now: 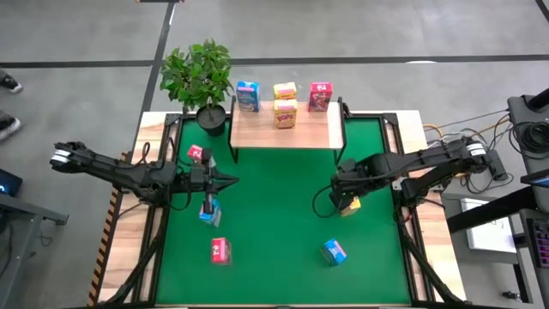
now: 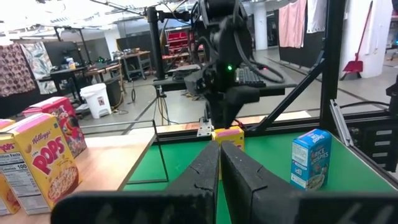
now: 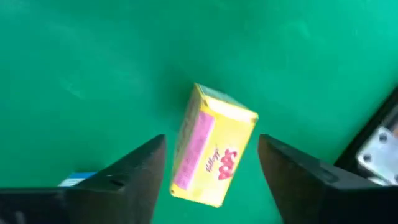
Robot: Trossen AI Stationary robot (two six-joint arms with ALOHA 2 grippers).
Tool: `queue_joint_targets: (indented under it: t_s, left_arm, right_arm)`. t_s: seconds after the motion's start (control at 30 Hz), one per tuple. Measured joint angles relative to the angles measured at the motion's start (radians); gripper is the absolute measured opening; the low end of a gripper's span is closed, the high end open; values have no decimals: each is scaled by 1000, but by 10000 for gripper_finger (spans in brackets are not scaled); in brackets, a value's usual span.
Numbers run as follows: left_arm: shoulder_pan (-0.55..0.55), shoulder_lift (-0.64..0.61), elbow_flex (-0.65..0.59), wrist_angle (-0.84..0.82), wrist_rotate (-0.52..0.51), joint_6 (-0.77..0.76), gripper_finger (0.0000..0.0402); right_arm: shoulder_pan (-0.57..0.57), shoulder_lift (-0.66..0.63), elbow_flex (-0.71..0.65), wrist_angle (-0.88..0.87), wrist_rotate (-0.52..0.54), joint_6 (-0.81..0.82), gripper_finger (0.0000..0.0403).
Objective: Stack cereal on shelf
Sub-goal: Put the yellow cereal box on the shelf
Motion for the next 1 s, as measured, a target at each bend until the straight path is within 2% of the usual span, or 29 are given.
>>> queue_joint_targets:
  t_s: [0.17,0.3,0.43,0.8,1.0]
  left_arm:
    - [0,0,0,1,0,7,0]
    - [0,0,0,6,0,12,0]
    - [0,-1,0,16,0,12,0]
    - [0,-2,0,23,0,16,0]
    - [0,-4,0,40,0,24,0]
  right_arm:
    - [22,45,-41,-2,-21,31,284]
    - [28,68,-66,11,-64,29,285]
    - [32,75,-74,23,-57,29,278]
    - [32,76,-128,89,-40,35,196]
    - [30,76,-66,84,-40,10,150]
